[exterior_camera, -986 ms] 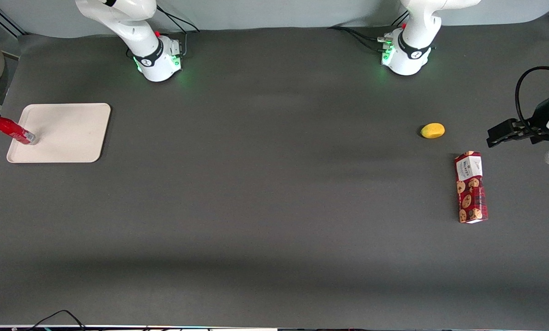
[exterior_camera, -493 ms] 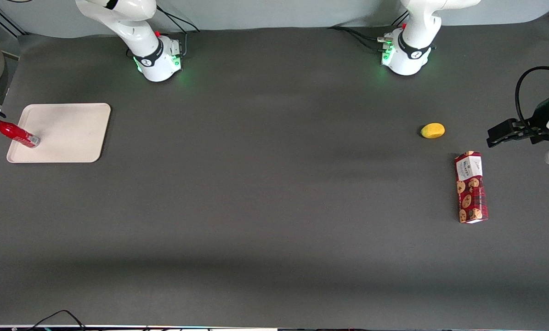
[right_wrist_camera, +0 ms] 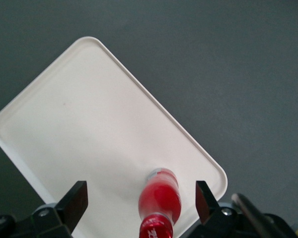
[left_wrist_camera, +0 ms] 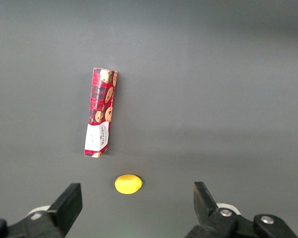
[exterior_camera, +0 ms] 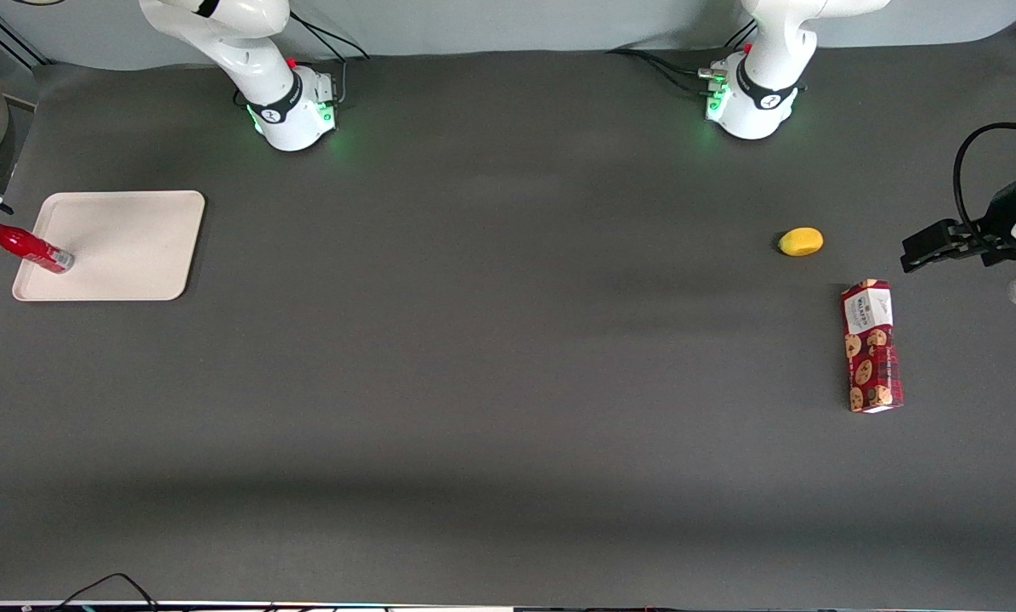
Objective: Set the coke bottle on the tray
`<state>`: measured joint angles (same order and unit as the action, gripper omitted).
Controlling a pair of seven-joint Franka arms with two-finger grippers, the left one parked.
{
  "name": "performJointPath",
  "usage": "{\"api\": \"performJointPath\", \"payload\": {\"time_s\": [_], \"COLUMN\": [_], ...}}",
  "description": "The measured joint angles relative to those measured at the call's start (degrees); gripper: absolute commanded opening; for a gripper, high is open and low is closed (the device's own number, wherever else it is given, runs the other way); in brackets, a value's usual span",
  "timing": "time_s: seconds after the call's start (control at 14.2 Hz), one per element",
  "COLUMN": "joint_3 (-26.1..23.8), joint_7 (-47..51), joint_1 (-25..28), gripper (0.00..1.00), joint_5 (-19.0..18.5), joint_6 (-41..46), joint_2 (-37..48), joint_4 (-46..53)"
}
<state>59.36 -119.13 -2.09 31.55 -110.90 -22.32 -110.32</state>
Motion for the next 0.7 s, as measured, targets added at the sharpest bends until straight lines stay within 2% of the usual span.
{"api": "performJointPath", "payload": {"time_s": [0.07, 0.21, 0.42, 0.56, 0.7], "joint_3": [-0.8, -5.7, -18.4, -28.9, -38.6], "joint_7": [4.3, 15.9, 38.1, 53.7, 68.5], "joint_1": [0.9, 1.4, 1.2, 1.1, 1.2], "gripper": [0.96, 1.00, 1.00, 1.00, 1.00], "joint_5": [-3.3, -12.0, -25.2, -30.3, -31.7], "joint_6": [1.5, 3.9, 12.1, 18.7, 25.1], "joint_2": [1.6, 6.7, 18.6, 25.9, 29.6], "joint_4": [1.3, 4.0, 8.7, 11.9, 15.6]}}
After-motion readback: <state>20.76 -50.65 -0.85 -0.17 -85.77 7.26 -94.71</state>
